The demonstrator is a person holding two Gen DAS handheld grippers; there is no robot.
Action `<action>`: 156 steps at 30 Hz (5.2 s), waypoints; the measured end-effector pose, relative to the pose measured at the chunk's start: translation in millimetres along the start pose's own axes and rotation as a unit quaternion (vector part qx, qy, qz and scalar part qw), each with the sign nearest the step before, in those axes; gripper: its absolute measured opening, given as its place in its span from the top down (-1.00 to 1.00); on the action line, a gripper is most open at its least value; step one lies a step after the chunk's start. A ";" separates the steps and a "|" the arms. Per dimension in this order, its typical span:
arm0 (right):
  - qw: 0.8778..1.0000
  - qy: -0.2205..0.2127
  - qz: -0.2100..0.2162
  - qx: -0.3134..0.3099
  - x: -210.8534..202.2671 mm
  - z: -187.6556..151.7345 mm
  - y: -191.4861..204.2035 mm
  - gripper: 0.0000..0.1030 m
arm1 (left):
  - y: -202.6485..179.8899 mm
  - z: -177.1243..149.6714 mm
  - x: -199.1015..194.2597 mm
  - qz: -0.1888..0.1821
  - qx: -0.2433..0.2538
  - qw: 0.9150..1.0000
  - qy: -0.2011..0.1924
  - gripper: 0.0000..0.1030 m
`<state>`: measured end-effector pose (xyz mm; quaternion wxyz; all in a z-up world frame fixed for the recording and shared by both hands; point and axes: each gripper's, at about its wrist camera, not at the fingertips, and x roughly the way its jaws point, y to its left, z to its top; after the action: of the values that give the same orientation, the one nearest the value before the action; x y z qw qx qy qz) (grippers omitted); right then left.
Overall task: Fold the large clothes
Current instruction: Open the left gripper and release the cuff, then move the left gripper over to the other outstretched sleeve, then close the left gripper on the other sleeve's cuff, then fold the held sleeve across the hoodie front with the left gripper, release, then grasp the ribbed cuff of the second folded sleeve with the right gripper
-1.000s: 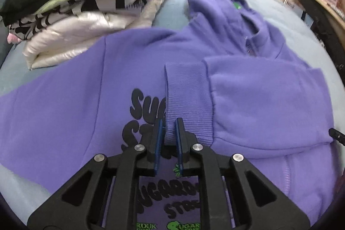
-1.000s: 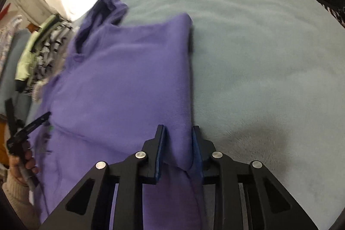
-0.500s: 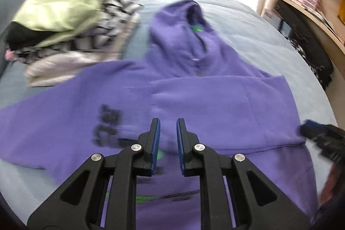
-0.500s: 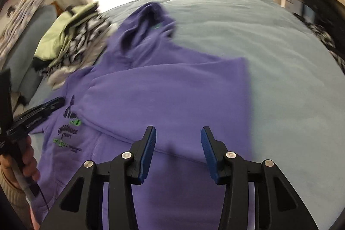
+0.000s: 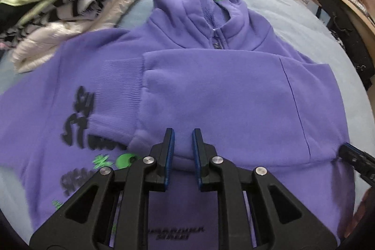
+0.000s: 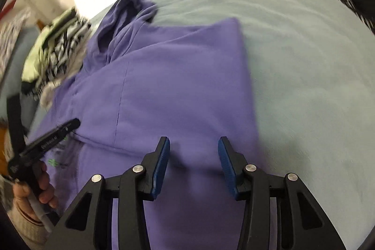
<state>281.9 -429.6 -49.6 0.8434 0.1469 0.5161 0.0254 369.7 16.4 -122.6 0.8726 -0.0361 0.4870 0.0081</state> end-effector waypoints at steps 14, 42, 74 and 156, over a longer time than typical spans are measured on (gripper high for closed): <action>0.996 -0.043 0.078 0.023 -167.0 -132.7 18.2 -0.40 | -0.6 -69.5 -165.4 -0.044 -0.006 0.997 -0.063 0.51; 0.972 -0.088 0.116 -0.185 -311.5 -261.8 265.2 -0.48 | 158.4 -189.6 -347.2 0.030 -0.064 0.985 -0.158 0.23; 0.958 -0.112 0.029 -0.263 -90.7 -103.5 469.0 -0.61 | 366.0 -97.9 -218.4 0.097 -0.201 0.969 -0.105 0.05; 0.979 -0.096 -0.001 -0.179 -95.6 -119.3 198.1 -0.61 | 113.5 -99.4 -149.7 -0.095 -0.075 0.991 -0.056 -0.52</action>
<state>154.2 -232.4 36.6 0.9016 -0.0049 0.4202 0.1026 201.0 125.7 -53.5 0.8901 -0.1471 0.4298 -0.0365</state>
